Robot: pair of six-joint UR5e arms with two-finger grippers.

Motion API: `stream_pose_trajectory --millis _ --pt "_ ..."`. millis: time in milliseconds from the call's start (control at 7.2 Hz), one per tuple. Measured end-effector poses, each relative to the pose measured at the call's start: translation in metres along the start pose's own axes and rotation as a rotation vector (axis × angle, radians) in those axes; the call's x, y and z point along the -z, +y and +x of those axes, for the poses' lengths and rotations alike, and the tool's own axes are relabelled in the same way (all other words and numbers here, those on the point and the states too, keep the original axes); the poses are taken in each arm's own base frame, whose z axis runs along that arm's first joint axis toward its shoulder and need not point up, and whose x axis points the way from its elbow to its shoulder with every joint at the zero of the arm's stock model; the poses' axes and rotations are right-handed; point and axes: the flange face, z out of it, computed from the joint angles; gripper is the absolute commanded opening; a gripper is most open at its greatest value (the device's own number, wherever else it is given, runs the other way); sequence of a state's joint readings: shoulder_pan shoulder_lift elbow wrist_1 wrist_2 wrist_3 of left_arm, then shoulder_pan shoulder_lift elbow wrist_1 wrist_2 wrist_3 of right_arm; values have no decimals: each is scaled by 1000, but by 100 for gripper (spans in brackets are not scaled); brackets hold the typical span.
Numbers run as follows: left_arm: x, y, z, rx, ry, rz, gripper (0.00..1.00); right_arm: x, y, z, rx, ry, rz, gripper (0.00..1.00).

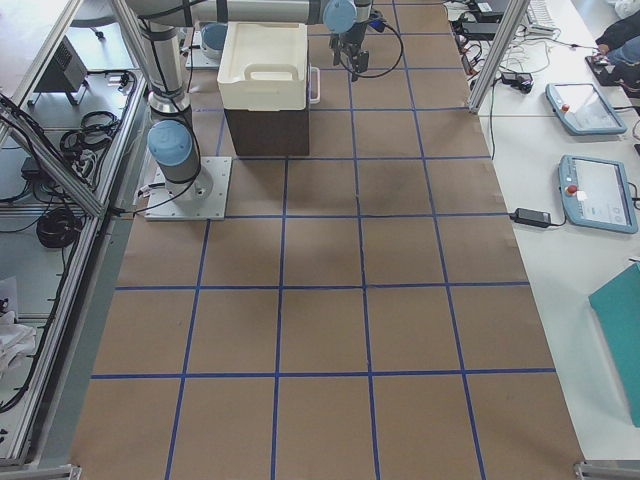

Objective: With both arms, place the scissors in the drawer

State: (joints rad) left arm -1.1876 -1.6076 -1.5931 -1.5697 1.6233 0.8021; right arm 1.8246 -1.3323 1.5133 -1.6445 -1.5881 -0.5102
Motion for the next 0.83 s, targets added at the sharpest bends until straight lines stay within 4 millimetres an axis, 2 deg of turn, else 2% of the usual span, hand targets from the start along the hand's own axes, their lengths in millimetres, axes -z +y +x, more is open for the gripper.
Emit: stream_pose_trajectory --millis 139,417,556,833 --pt "-23 13 -50 -112 2 -29 98 -13 -10 -3 155 -8 -7 100" --pt "-65 39 -134 -327 2 -35 97 -19 -15 -8 406 -39 8 100" --pt "-84 46 -165 -394 -9 -28 97 -21 -15 -13 491 -67 24 100" --pt "-128 50 -213 -496 -23 -16 96 -46 -11 -30 596 -108 3 100"
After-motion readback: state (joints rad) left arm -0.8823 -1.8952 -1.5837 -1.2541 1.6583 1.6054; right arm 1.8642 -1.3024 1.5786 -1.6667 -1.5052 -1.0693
